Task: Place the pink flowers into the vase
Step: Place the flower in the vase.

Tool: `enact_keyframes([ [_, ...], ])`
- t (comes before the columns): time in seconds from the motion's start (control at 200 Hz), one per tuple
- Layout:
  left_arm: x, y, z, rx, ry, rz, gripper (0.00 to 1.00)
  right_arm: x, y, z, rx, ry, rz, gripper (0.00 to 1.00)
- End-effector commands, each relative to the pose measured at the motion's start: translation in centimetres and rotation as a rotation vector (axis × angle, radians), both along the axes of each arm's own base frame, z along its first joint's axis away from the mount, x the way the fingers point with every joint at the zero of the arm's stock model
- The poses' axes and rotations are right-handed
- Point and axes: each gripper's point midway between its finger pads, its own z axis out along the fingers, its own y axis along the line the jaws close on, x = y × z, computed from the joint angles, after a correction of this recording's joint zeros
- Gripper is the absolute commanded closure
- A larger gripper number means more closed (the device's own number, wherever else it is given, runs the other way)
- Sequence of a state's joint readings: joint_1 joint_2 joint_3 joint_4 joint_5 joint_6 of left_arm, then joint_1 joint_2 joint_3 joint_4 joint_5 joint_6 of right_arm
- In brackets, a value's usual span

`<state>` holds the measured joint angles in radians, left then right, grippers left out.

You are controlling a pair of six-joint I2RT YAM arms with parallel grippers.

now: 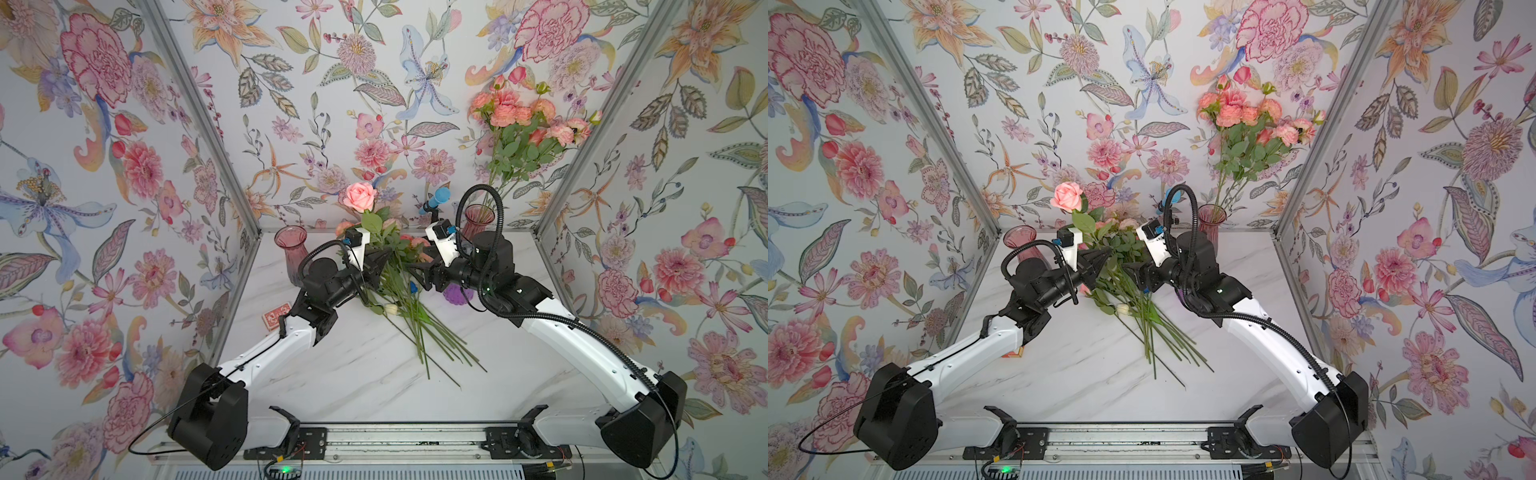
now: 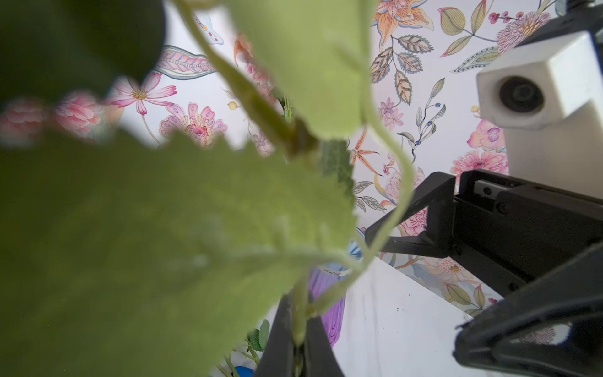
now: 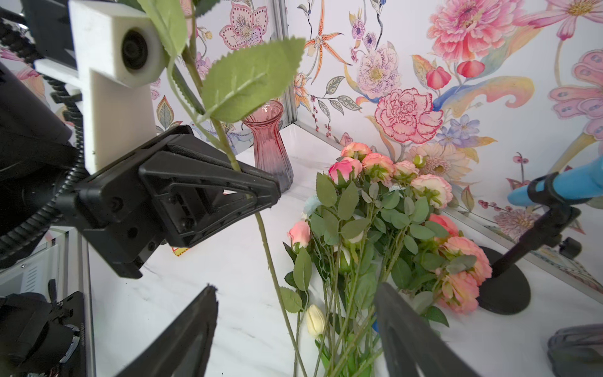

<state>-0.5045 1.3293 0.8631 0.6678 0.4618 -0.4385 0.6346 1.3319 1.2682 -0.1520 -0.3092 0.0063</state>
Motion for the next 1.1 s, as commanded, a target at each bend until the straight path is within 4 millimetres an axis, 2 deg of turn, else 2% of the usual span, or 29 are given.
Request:
enact_keyframes([
  [0.0,-1.4,0.0,2.2,-0.063,-0.049,-0.035,1.00,0.0,0.7,-1.2,0.007,0.029,0.021,0.27],
  [0.02,-1.4,0.1,2.3,-0.065,-0.047,-0.034,1.00,0.0,0.8,-1.3,0.006,0.030,0.021,0.28],
  [0.045,-1.4,0.1,2.4,-0.071,-0.047,-0.036,1.00,-0.8,1.8,-1.4,0.004,0.031,0.048,0.29],
  [0.17,-1.6,-0.3,2.5,-0.113,-0.026,-0.074,1.00,-0.5,2.5,-2.1,0.002,0.038,0.051,0.34],
  [0.29,-1.4,-0.4,2.3,-0.140,0.004,-0.077,1.00,-0.4,3.5,-2.3,0.021,0.044,0.069,0.35],
  [0.42,-1.5,-0.4,2.4,-0.175,0.016,-0.094,1.00,0.3,4.2,-2.9,0.013,0.053,0.063,0.39],
  [0.656,-1.3,-0.5,2.2,-0.190,0.037,-0.103,1.00,1.4,4.9,-2.6,0.032,0.038,0.038,0.48],
  [0.981,-0.9,-0.6,1.6,-0.183,0.055,-0.087,1.00,2.0,5.5,-2.2,0.056,0.024,0.031,0.72],
  [1.096,-0.8,-0.6,1.4,-0.182,0.061,-0.087,1.00,2.0,5.6,-2.1,0.056,0.020,0.026,0.86],
])
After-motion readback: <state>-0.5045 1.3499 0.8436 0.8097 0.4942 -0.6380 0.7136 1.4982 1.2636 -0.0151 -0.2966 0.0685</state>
